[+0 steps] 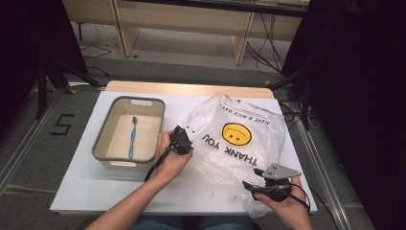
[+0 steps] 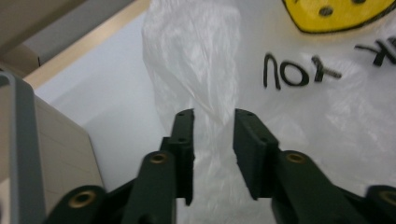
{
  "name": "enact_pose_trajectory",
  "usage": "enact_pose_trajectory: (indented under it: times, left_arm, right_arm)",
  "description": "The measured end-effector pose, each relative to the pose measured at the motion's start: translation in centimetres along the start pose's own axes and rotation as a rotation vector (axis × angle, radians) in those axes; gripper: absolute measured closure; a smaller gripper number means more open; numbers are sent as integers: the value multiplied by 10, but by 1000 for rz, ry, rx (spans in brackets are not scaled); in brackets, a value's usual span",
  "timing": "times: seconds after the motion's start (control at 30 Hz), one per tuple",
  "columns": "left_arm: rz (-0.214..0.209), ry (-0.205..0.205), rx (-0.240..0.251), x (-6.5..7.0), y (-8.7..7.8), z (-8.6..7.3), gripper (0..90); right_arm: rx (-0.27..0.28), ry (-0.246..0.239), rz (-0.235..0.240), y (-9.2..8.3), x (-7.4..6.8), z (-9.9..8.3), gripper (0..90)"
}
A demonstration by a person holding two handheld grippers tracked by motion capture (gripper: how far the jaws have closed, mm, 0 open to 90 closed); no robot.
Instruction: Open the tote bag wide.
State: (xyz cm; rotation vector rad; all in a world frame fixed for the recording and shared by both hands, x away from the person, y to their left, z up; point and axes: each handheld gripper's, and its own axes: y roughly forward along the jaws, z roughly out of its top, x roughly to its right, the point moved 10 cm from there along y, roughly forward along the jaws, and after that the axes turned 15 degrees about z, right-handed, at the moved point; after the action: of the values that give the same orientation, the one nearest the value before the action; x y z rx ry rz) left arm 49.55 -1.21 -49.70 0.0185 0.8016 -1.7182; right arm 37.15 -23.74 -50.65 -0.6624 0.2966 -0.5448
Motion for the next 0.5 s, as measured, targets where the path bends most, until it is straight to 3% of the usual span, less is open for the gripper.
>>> enact_pose_trajectory:
  times: [0.07,0.2,0.5]
  left_arm:
    - [-6,0,17,-2,-7,3,557]
    - [-58,-1,65,2,-28,10,459]
    - [-177,22,94,12,-66,-2,423]
  right_arm:
    - [-2,-2,2,1,0,0,386]
    - [-3,-6,12,3,-2,1,386]
    - [-50,-54,62,21,-7,9,389]
